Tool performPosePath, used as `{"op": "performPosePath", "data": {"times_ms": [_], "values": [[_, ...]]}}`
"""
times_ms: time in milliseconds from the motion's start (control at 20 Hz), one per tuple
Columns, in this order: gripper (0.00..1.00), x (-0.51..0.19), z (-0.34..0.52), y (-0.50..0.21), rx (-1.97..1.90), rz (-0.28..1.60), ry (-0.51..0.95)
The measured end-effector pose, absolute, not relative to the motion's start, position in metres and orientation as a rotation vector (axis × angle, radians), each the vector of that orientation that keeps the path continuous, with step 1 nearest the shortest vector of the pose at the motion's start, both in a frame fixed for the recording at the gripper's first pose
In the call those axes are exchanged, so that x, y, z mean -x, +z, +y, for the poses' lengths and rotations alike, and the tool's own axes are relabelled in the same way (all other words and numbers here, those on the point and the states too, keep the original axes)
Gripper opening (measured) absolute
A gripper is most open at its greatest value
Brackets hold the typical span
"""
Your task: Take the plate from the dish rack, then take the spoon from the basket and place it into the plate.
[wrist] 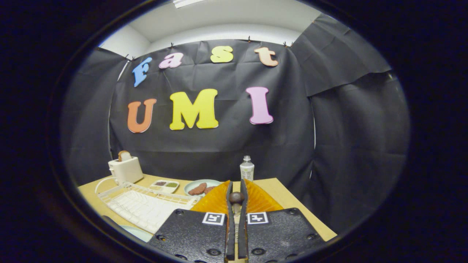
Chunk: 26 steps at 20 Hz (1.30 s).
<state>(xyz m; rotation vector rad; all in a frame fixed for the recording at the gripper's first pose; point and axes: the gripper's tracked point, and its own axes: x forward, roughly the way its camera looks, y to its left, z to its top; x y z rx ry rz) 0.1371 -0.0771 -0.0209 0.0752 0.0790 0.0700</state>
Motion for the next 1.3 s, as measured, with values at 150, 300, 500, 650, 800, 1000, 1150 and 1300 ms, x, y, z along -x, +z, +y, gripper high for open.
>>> {"op": "performPosePath", "data": {"times_ms": [150,300,500,650,800,1000,1150,1300], "values": [[0.09,-0.105,-0.042,0.006,-0.081,0.079,0.190],[0.09,-0.065,0.003,0.024,-0.092,0.078,0.344],[0.09,-0.029,0.061,0.008,-0.028,0.137,0.519],[0.09,-0.008,0.105,-0.023,-0.006,0.197,0.639],[0.09,0.002,0.131,-0.066,0.054,0.272,0.742],[0.09,0.018,0.153,-0.122,0.078,0.409,0.864],[0.09,0.024,0.158,-0.141,0.091,0.453,0.902],[0.11,0.026,0.160,-0.144,0.089,0.460,0.914]]}}
